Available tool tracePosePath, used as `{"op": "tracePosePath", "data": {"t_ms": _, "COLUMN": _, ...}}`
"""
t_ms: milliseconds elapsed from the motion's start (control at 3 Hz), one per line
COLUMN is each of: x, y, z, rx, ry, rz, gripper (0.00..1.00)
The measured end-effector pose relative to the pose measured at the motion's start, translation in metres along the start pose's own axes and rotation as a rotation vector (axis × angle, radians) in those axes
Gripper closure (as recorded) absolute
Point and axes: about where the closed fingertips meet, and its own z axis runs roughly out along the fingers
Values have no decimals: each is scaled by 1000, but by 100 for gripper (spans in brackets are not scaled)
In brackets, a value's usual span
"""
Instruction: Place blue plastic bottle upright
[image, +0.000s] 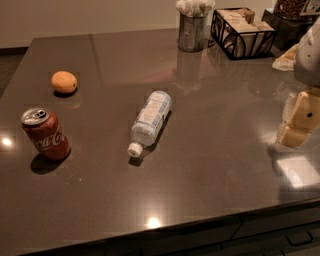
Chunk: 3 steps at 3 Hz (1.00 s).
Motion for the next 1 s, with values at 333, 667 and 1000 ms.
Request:
{"op": "tracePosePath", "data": {"t_ms": 333, "x": 0, "y": 0, "z": 0, "rx": 0, "ry": 0, "rz": 0, "gripper": 0}}
{"op": "tracePosePath", "data": {"t_ms": 667, "x": -4, "y": -2, "z": -1, "rx": -17, "ry": -16, "rz": -17, "gripper": 0}}
{"op": "tracePosePath", "data": {"t_ms": 1000, "x": -18, "y": -6, "z": 4, "rx": -59, "ry": -60, "rz": -65, "gripper": 0}}
